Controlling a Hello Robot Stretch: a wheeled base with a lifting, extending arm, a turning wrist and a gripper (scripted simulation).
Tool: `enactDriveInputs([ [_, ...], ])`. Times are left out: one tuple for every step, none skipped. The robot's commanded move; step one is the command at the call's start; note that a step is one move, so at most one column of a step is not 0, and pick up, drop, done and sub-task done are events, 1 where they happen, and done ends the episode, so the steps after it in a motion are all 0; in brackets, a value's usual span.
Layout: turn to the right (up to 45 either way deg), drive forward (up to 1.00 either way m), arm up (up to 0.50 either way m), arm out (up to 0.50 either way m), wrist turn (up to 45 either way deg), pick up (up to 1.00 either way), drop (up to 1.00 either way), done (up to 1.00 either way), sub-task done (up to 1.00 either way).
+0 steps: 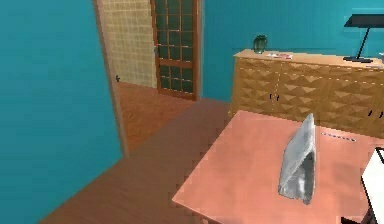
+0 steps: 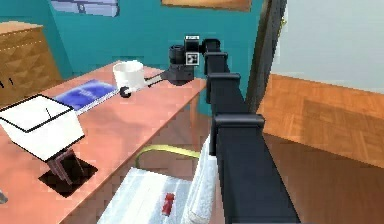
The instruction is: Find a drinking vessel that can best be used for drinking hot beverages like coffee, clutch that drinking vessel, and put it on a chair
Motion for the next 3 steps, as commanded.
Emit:
enactDriveInputs([
  [0.0, 0.00, -0.36, 0.00, 0.0, 0.00, 0.00, 0.00, 0.00],
  [0.0, 0.00, -0.50, 0.00, 0.0, 0.00, 0.00, 0.00, 0.00],
  [0.0, 0.00, 0.00, 0.00, 0.0, 0.00, 1.00, 0.00, 0.00],
])
